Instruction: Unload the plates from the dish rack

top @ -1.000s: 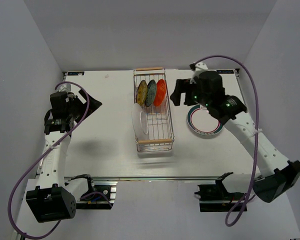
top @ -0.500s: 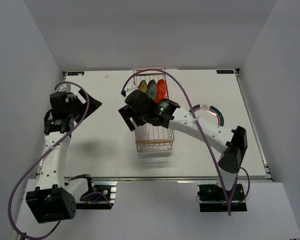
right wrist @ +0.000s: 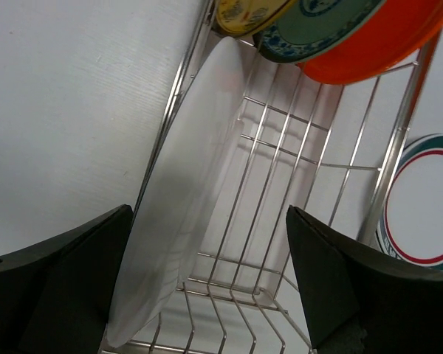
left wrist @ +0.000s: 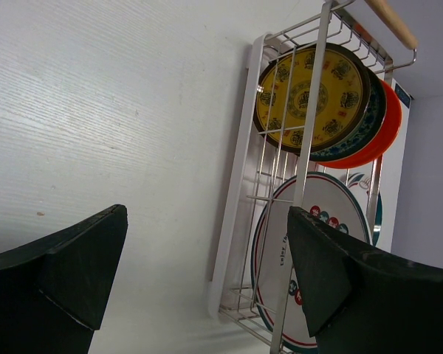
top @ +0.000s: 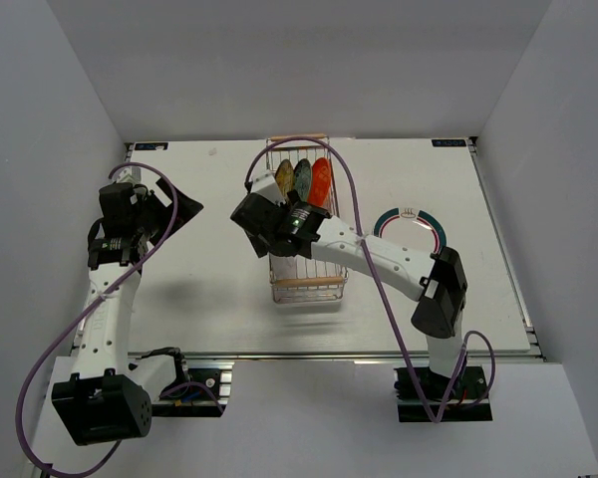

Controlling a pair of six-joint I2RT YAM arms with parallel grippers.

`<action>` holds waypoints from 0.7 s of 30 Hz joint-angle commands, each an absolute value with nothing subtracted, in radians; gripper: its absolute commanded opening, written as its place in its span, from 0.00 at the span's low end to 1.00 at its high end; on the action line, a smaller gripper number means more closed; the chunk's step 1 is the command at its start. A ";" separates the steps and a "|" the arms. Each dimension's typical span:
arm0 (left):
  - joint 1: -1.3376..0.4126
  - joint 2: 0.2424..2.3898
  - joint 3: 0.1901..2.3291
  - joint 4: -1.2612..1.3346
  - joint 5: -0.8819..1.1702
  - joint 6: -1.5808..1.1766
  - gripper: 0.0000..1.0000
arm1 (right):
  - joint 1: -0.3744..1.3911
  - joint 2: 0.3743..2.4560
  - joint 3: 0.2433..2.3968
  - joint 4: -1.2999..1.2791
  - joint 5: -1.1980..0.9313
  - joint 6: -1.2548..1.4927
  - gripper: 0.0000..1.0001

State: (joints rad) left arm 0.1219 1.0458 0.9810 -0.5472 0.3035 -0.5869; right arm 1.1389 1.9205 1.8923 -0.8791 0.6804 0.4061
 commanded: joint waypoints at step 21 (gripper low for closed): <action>0.118 1.002 0.996 -0.549 0.304 -0.583 0.98 | 1.118 1.970 1.999 -0.994 0.833 0.603 0.68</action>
State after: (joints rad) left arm 0.1219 1.0306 0.9810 -0.5468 0.3031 -0.5869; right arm 1.1221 1.9335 1.9320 -0.9615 0.8066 0.5632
